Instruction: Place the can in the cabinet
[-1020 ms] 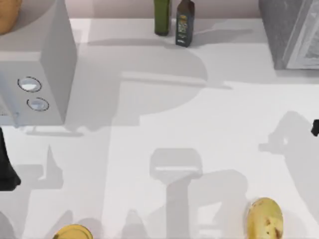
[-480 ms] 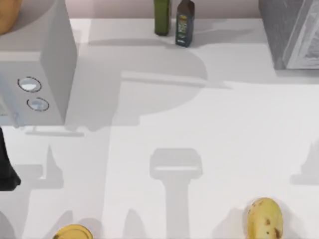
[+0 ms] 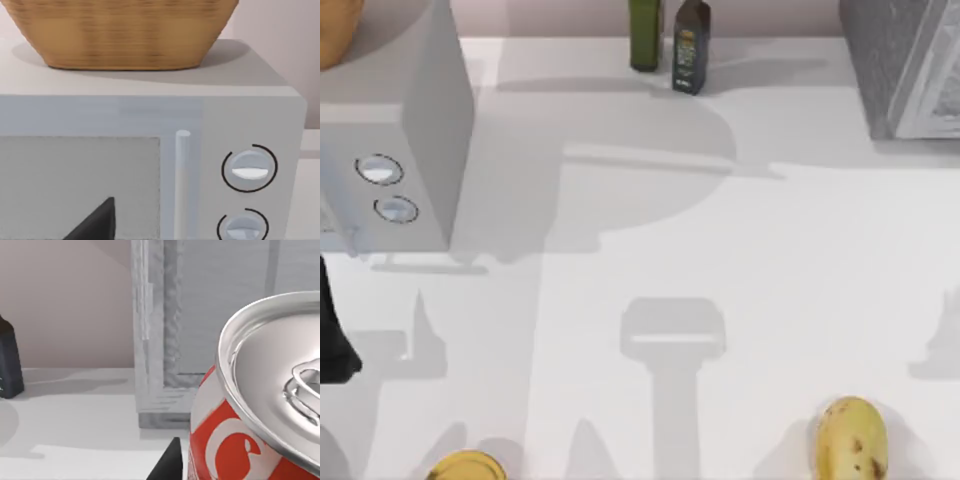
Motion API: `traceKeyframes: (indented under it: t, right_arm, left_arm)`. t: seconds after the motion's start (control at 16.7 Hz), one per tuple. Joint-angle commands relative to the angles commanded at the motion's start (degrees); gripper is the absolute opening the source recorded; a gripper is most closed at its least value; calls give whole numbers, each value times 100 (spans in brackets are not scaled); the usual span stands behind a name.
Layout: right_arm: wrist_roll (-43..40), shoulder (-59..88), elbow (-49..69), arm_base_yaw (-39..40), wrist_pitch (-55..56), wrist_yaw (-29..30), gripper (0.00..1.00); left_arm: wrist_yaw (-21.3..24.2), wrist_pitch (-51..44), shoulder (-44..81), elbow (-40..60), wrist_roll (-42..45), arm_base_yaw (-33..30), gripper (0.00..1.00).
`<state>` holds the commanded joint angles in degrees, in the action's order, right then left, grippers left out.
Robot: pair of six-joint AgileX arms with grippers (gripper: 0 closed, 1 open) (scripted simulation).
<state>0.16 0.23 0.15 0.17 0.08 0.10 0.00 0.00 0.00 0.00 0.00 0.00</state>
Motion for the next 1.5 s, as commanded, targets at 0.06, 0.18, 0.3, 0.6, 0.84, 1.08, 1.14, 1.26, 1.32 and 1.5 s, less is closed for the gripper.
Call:
traceKeyframes:
  t: [0.06, 0.18, 0.3, 0.6, 0.84, 1.08, 1.14, 1.26, 1.32, 1.5]
  right_arm:
    - [0, 3, 3, 0, -2, 1, 0]
    - [-10, 182, 182, 18, -90, 37, 0]
    - [-24, 597, 596, 55, -269, 120, 0]
    - [26, 2456, 2657, 241, -889, 425, 0]
    - [153, 4192, 5157, 473, -1427, 670, 0]
    - [235, 5735, 7323, 670, -1905, 929, 0]
    - [236, 6082, 7803, 713, -2004, 984, 0]
    - [216, 6659, 8691, 806, -2169, 1064, 0]
    - [196, 6896, 9058, 856, -2236, 1088, 0]
    - [123, 7433, 9796, 993, -2376, 1115, 0]
  left_arm:
    - [0, 0, 0, 0, 0, 0, 100]
    - [0, 0, 0, 0, 0, 0, 100]
    - [0, 0, 0, 0, 0, 0, 100]
    - [0, 0, 0, 0, 0, 0, 100]
    - [0, 0, 0, 0, 0, 0, 100]
    - [0, 0, 0, 0, 0, 0, 100]
    - [0, 0, 0, 0, 0, 0, 100]
    - [0, 0, 0, 0, 0, 0, 100]
    - [0, 0, 0, 0, 0, 0, 100]
    - [0, 0, 0, 0, 0, 0, 100]
